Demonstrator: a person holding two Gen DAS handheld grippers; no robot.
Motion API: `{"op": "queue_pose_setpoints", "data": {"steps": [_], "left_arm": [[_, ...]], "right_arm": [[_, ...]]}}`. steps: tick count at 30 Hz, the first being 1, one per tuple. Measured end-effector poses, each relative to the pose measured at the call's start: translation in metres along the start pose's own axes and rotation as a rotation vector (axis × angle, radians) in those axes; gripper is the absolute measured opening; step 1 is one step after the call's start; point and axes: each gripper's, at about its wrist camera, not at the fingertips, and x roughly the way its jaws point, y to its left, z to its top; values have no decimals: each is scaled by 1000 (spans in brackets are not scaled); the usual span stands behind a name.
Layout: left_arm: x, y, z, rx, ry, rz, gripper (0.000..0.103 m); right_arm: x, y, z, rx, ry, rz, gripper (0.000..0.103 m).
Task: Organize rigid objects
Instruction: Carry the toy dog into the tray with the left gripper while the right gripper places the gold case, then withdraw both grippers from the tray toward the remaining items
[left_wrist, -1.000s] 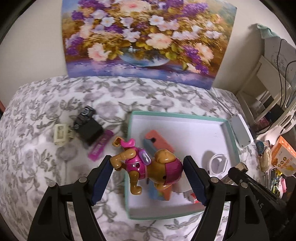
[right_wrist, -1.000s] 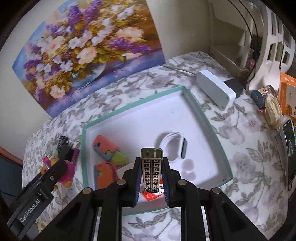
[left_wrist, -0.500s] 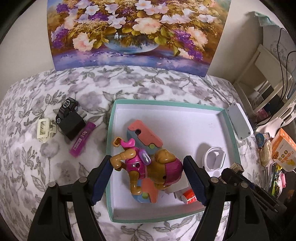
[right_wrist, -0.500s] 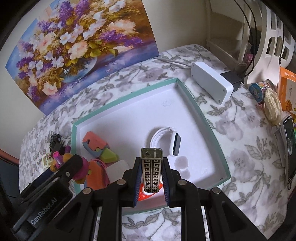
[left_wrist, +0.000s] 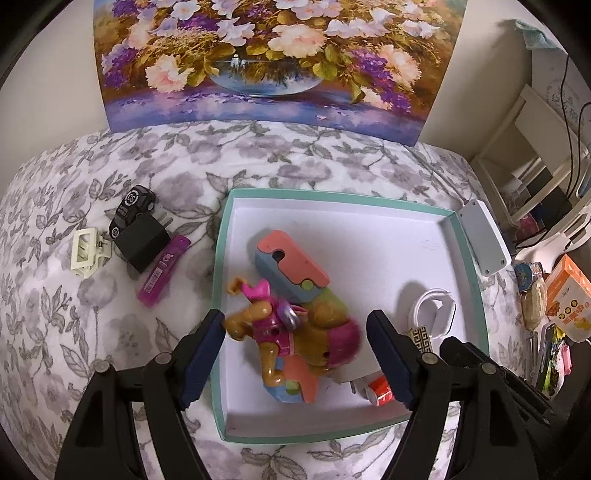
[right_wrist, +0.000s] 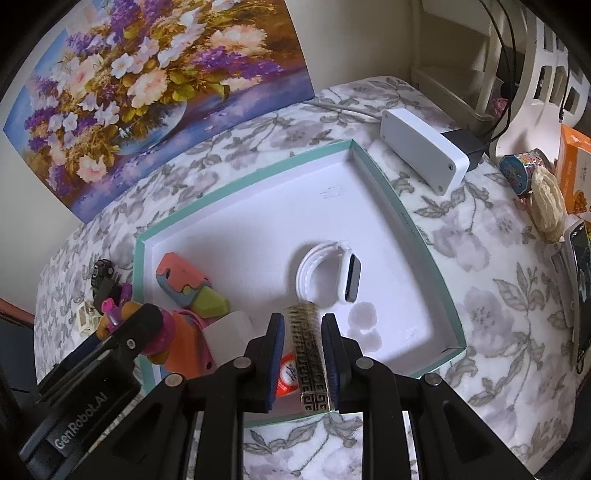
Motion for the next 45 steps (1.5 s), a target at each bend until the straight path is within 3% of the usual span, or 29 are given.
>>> {"op": "queue_pose_setpoints", "data": {"steps": [3,8,11,14,24,26,38,45], "left_arm": [[-4,3,1,-12,-5,0,85],[-8,10,3,-28,-9,16,89],[-7,17,4,-50,-6,35,94],[-5,27,4,-78,2,58,94],[1,63,2,-183,30,97,94],[2,69,2,-197,31,111,94],[2,106,0,-244,21,222,101],[-10,128,0,-276,-2,240,101]], "right_arm": [[0,-1,0,9,5,-3,28],[-1,-1,0,16,3,-14,57],[-1,0,1,15,2,-13,63],[1,1,1,10,8,-20,73],[4,1,1,8,11,-32,92],[4,1,1,9,10,-32,102],[3,14,-1,-37,-2,-43,103],[0,38,-5,-90,-3,-37,103]]}}
